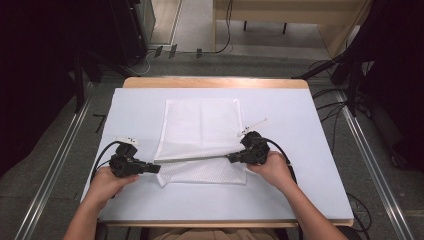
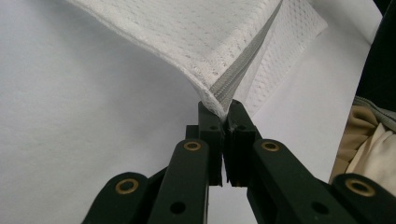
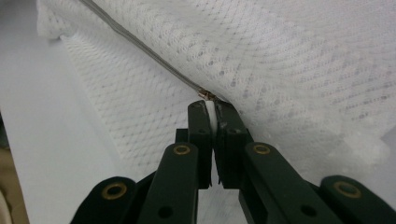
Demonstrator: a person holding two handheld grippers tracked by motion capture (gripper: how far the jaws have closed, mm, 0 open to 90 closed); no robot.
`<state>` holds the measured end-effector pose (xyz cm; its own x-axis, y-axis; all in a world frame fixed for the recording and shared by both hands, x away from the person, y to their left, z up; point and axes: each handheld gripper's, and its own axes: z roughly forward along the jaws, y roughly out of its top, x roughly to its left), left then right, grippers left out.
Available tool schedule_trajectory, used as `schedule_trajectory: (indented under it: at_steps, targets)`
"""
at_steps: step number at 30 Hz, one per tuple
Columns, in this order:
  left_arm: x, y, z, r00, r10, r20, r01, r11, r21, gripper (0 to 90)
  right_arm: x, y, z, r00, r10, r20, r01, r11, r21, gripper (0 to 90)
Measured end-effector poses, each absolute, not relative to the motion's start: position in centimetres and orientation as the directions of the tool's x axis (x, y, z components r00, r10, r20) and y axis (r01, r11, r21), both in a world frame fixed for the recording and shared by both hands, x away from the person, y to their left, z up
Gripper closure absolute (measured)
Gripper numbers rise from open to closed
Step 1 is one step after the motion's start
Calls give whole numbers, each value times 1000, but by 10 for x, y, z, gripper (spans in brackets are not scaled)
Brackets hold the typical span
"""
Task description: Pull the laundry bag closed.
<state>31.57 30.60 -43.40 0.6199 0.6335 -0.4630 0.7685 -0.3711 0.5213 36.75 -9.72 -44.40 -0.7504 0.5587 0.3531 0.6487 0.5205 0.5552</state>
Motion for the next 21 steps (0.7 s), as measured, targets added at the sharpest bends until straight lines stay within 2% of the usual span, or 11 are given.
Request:
schedule_trajectory:
  at_steps: [21]
  targets:
    - [316,309,-434,614,633,-471,774,-369,515,879,362,-119,-441,-737,574,356,662,508,552,875]
